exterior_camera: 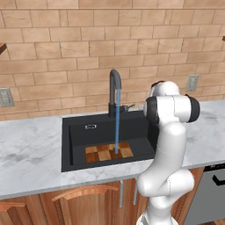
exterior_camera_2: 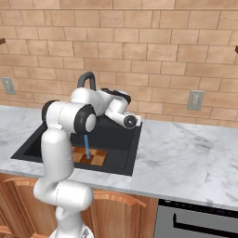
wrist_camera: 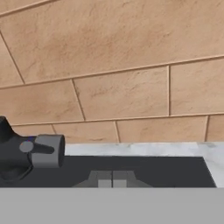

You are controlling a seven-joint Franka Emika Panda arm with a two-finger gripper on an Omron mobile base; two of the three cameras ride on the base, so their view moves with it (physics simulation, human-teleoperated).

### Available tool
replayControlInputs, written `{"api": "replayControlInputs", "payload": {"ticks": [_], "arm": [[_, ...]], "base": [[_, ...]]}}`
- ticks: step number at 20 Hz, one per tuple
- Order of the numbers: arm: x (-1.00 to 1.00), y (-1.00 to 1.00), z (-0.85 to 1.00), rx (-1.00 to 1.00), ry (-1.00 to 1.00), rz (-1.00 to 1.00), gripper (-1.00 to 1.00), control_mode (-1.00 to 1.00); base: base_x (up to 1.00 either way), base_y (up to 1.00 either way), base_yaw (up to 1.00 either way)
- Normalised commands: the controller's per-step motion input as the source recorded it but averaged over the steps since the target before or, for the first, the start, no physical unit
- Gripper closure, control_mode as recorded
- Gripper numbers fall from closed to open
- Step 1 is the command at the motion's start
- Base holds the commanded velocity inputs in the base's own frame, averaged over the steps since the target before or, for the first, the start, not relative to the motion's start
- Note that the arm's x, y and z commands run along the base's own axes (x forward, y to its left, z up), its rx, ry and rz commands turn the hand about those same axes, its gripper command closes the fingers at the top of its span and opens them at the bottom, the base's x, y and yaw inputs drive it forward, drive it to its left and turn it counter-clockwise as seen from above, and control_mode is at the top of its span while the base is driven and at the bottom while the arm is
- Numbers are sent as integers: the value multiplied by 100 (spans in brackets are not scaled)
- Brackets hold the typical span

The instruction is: Turn on the sink faucet with hot water and rinse the cutting board for ten seconds, then turn off the faucet. Push the cutting board to reach the water if necessary.

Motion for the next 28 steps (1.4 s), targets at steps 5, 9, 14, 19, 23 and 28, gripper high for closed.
{"api": "replayControlInputs", "payload": {"ticks": [5, 9, 14, 19, 23, 28], "arm": [[28, 5, 0, 0, 2, 1, 100, -100], [19, 4, 0, 0, 3, 1, 100, -100], [0, 0, 0, 0, 0, 0, 100, -100], [0, 0, 0, 0, 0, 0, 100, -100], [0, 0, 0, 0, 0, 0, 100, -100], [0, 0, 0, 0, 0, 0, 100, -100]], "base": [[0, 0, 0], [0, 0, 0], [0, 0, 0], [0, 0, 0], [0, 0, 0], [0, 0, 0]]}}
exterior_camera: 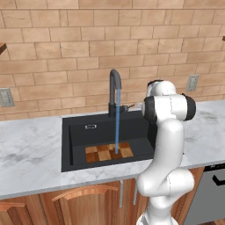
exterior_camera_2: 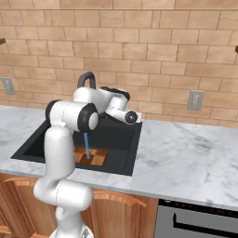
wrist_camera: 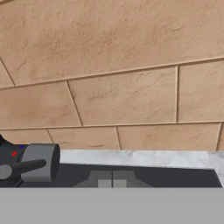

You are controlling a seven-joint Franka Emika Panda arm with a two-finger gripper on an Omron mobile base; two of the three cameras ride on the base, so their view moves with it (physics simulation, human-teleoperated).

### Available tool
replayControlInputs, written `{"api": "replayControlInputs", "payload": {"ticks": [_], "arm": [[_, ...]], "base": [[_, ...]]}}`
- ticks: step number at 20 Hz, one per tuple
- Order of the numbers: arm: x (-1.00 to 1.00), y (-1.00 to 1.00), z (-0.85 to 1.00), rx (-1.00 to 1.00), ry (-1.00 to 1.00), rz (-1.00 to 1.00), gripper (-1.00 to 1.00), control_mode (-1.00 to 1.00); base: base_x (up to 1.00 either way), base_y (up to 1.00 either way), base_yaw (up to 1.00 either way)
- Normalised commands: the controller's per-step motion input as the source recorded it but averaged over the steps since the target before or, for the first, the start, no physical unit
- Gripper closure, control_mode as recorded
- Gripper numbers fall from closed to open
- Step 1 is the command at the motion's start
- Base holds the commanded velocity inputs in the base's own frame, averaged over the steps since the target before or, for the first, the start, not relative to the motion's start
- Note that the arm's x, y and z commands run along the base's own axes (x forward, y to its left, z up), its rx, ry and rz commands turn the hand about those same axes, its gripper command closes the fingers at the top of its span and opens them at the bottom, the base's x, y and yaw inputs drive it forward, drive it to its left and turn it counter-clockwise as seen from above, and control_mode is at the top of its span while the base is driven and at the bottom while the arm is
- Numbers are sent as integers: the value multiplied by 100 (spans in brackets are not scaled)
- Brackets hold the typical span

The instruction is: Turn on the sink faucet with hot water and rinse the cutting board for ten seconds, then turn off the faucet. Push the cutting board to reach the water if necessary.

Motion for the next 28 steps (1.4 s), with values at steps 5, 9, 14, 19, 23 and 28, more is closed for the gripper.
{"api": "replayControlInputs", "payload": {"ticks": [5, 9, 14, 19, 23, 28], "arm": [[0, 0, 0, 0, 0, 0, 100, -100], [0, 0, 0, 0, 0, 0, 100, -100], [0, 0, 0, 0, 0, 0, 100, -100], [0, 0, 0, 0, 0, 0, 100, -100], [0, 0, 0, 0, 0, 0, 100, -100], [0, 0, 0, 0, 0, 0, 100, -100]], "base": [[0, 0, 0], [0, 0, 0], [0, 0, 0], [0, 0, 0], [0, 0, 0], [0, 0, 0]]}}
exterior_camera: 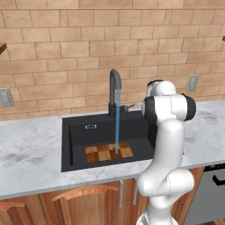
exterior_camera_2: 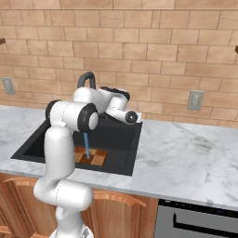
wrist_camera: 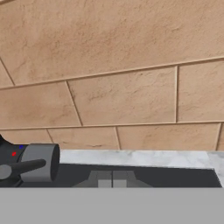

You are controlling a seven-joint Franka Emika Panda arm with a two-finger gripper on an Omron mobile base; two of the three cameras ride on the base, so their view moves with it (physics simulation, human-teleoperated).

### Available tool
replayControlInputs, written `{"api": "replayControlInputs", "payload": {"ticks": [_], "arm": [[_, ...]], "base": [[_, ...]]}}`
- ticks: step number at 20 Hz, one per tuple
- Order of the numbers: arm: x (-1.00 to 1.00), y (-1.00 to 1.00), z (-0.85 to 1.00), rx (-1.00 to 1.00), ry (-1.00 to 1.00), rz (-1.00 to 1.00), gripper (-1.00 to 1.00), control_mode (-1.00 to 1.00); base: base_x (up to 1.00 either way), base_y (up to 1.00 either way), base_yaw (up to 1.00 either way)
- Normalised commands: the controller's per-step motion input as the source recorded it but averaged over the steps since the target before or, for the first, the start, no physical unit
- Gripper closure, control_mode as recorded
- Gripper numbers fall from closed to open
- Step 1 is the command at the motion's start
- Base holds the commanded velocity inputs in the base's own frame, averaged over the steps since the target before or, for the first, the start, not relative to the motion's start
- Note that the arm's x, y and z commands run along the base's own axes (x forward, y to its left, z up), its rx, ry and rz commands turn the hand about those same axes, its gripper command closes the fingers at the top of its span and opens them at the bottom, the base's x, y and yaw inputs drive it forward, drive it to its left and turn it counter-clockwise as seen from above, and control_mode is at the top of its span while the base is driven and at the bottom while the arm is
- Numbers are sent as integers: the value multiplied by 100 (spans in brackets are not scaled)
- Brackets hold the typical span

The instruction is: Turn on the sink faucet with hot water and rinse the cutting board for ten seconds, then turn off the faucet. Push the cutting board to reach the water if necessary.

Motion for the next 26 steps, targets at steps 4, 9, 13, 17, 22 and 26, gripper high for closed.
{"api": "replayControlInputs", "payload": {"ticks": [4, 9, 13, 17, 22, 26], "arm": [[0, 0, 0, 0, 0, 0, 100, -100], [0, 0, 0, 0, 0, 0, 100, -100], [0, 0, 0, 0, 0, 0, 100, -100], [0, 0, 0, 0, 0, 0, 100, -100], [0, 0, 0, 0, 0, 0, 100, -100], [0, 0, 0, 0, 0, 0, 100, -100]], "base": [[0, 0, 0], [0, 0, 0], [0, 0, 0], [0, 0, 0], [0, 0, 0], [0, 0, 0]]}}
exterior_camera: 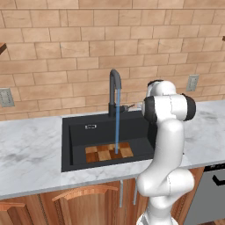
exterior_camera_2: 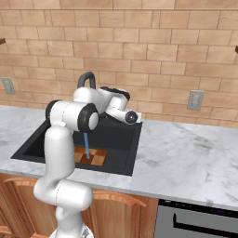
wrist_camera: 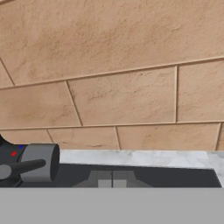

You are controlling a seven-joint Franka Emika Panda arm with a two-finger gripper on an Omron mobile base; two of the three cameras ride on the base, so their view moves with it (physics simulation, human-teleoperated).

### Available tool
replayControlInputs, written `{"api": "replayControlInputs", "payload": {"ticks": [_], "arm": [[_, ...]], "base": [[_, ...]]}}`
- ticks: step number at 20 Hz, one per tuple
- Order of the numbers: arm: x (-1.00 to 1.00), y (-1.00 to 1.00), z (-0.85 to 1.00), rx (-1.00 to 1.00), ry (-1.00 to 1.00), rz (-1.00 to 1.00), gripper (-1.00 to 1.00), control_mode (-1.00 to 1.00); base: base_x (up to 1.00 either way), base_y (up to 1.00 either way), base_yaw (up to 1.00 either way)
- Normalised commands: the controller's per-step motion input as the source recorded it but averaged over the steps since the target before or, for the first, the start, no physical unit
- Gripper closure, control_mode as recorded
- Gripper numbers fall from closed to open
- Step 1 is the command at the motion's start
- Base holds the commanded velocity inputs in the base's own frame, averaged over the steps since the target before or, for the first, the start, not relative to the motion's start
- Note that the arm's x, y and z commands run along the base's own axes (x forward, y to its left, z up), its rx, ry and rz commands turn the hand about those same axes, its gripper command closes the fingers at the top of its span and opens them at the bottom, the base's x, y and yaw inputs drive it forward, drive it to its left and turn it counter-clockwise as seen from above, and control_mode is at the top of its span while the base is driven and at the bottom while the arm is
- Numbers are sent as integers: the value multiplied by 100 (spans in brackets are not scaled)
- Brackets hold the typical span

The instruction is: Turn on the sink faucet with hot water and rinse the cutting board for ten seconds, then turn off the faucet. Push the cutting board to reach the water if necessary.

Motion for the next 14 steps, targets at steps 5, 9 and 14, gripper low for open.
{"api": "replayControlInputs", "payload": {"ticks": [5, 9, 14], "arm": [[0, 0, 0, 0, 0, 0, 100, -100], [0, 0, 0, 0, 0, 0, 100, -100], [0, 0, 0, 0, 0, 0, 100, -100]], "base": [[0, 0, 0], [0, 0, 0], [0, 0, 0]]}}
